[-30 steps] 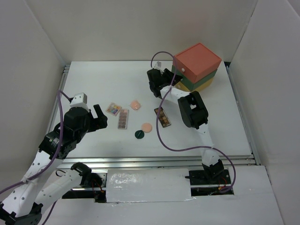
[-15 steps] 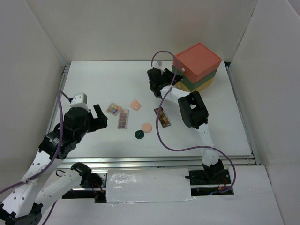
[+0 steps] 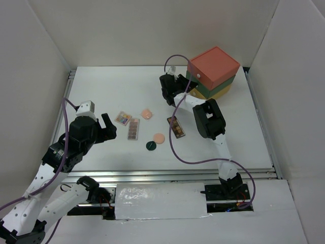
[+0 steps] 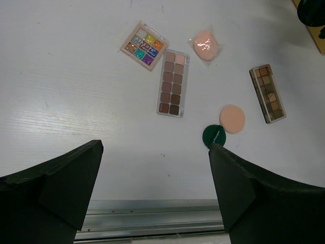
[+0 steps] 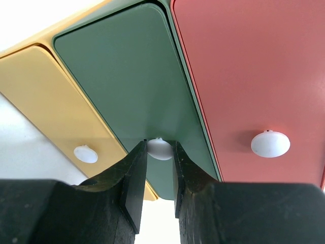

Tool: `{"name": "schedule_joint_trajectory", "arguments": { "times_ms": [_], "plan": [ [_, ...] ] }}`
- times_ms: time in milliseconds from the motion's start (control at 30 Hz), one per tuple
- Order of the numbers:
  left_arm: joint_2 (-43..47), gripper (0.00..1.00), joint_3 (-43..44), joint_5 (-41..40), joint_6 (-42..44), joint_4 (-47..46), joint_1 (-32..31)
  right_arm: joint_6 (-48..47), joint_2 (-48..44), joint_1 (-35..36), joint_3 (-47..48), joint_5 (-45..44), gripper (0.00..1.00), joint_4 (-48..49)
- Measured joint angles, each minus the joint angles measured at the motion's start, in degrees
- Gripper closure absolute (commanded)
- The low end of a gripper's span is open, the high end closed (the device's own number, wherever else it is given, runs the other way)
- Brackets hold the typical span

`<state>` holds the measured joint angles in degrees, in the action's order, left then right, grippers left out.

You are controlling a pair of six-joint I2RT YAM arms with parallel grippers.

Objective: Organize the makeup

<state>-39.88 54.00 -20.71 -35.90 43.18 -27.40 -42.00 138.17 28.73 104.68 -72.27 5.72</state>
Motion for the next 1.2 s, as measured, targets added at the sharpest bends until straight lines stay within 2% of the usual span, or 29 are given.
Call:
{"name": "schedule_joint_trajectory", "arguments": {
  "times_ms": [433,667,1200],
  "plan": [
    [0.0,0.01,0.0,0.0,0.1,0.0,0.0,0.7,0.0,1.2,0.1,-0.9,0.9,-0.7],
    [0.0,0.01,0.0,0.0,0.1,0.0,0.0,2.6,0.0,4.1,0.1,-2.7,0.9,-2.7],
    [0.0,0.01,0.0,0.0,0.1,-0.4,0.0,20.1,-1.2,10.5,3.1,-1.8,0.86,-21.5]
  ]
}}
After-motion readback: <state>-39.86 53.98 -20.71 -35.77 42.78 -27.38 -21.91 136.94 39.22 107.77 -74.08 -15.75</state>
